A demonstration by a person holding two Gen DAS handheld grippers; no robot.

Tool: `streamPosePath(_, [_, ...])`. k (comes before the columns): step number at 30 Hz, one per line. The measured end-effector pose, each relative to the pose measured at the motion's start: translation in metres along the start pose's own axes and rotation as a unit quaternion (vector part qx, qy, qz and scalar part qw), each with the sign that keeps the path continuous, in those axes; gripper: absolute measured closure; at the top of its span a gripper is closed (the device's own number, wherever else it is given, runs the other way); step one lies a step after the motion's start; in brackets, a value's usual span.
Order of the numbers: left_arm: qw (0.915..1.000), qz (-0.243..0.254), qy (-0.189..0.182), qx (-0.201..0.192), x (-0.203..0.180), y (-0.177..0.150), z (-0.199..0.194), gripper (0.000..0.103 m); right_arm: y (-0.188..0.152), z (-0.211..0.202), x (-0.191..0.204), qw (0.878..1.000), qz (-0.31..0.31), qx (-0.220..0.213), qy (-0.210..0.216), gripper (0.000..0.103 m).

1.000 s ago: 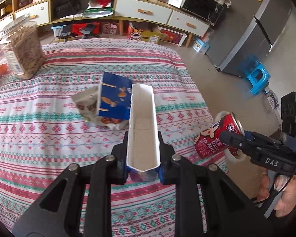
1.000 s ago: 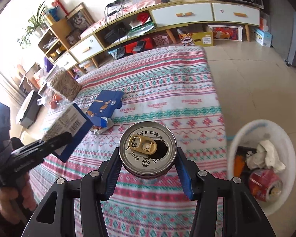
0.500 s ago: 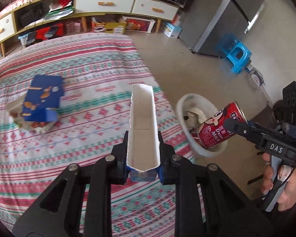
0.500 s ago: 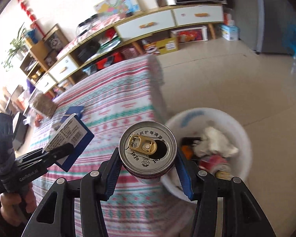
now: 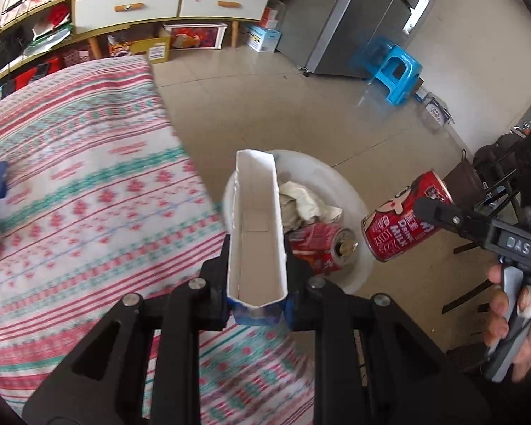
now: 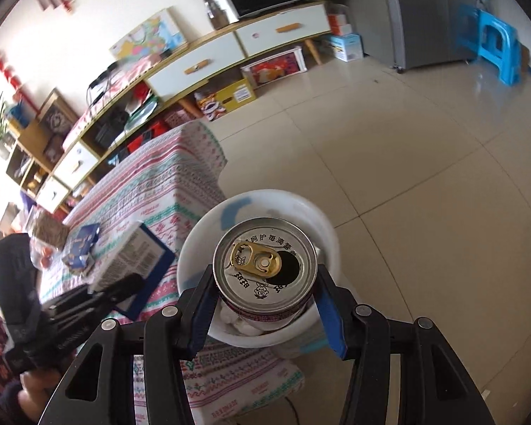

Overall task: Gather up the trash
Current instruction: 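Carry the red can and blue carton over the white bucket with both tools, then open the left tool to drop the blue carton while the right tool holds the can over the bucket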

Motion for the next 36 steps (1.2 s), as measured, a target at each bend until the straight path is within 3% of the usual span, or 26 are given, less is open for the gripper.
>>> streamPosePath(11, [0.9996, 0.023, 0.001, -0.014, -0.024, 0.014, 0.026, 0.079, 0.002, 0.003, -0.003, 1.000, -0.001, 0.002, -0.007, 0.049])
streamPosePath(13, [0.9995, 0.025, 0.007, -0.015, -0.023, 0.013, 0.026, 0.074, 0.003, 0.003, -0.003, 1.000, -0.002, 0.000, -0.009, 0.049])
streamPosePath(15, [0.9995, 0.022, 0.012, -0.019, -0.020, 0.012, 0.024, 0.054, 0.003, 0.003, -0.002, 1.000, -0.002, 0.000, -0.010, 0.049])
streamPosePath(17, [0.9993, 0.017, 0.018, -0.029, -0.016, 0.010, 0.017, 0.042, 0.004, 0.005, -0.002, 1.000, 0.000, 0.002, -0.012, 0.049])
streamPosePath(21, [0.9989, 0.014, 0.028, -0.034, -0.005, 0.005, 0.007, 0.032, 0.004, 0.008, -0.003, 1.000, 0.001, 0.005, -0.017, 0.049])
streamPosePath(29, [0.9978, -0.004, 0.062, -0.022, 0.029, -0.009, -0.014, 0.022, 0.008, 0.014, 0.005, 1.000, -0.002, 0.008, -0.017, 0.049])
streamPosePath(36, [0.9950, -0.013, 0.098, -0.017, 0.058, -0.017, -0.039, 0.021, 0.012, 0.029, 0.025, 1.000, -0.014, 0.017, -0.014, 0.049])
Point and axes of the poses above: each gripper's, at about its wrist camera, not at the fingertips, and z roughly the way its jaws point, x to its left, y to its top, the point moved 1 cm from there along z, roughly the way its jaws point, and after that the axes turned 3 degrees about y, right-handed, at the moved point
